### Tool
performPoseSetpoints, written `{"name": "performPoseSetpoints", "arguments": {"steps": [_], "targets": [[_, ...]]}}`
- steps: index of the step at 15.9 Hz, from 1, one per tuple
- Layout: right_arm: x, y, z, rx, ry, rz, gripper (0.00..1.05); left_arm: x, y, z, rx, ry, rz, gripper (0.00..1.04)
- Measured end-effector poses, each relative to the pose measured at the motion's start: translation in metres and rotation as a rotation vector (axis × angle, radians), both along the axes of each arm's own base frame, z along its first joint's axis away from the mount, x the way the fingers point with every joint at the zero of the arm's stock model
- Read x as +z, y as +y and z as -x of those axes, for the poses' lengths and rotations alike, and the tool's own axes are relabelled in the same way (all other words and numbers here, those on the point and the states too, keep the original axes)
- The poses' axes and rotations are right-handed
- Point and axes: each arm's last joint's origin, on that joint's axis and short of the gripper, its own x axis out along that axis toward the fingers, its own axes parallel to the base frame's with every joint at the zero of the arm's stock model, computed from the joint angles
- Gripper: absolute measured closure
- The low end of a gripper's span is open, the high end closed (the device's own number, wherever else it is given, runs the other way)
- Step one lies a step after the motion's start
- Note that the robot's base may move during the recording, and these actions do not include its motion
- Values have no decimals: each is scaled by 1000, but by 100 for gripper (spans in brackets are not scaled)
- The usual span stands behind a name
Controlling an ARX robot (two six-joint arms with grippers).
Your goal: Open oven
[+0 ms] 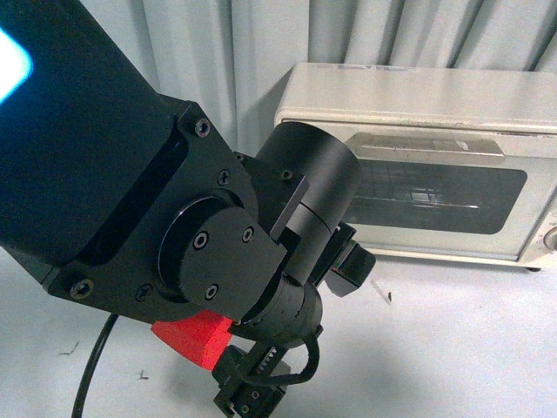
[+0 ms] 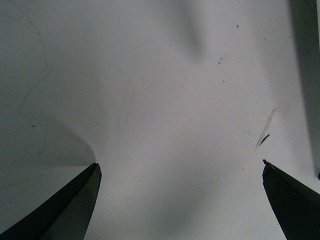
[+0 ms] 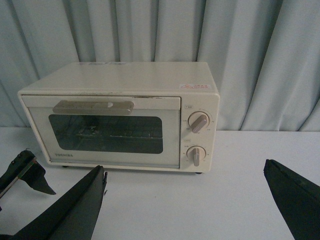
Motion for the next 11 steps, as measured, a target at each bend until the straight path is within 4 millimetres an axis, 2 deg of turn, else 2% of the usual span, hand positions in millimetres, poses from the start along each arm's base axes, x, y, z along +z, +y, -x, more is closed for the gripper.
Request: {"name": "performPoseSetpoints", "arguments": {"steps": [3, 4, 5, 7, 9, 10, 11], "targets": [[5, 3, -2, -16, -50, -14, 6, 0, 0, 0, -1, 0, 0, 7], [6, 7, -9, -23, -51, -30, 6, 0, 0, 0, -1, 0, -1, 7], [4, 7, -18, -59, -13, -30, 15, 0, 0, 0, -1, 0, -1, 7], [5, 7, -30, -77, -1, -27, 41, 0, 0, 0, -2, 1, 1, 7], [24, 10, -56, -78, 19, -23, 63, 0, 0, 0, -3, 1, 1, 7], [36, 19, -75, -46, 56, 3, 81, 0, -1, 0, -5, 1, 1, 7], [38, 22, -80, -40, 64, 12, 86, 0, -1, 1, -5, 1, 1, 7]]}}
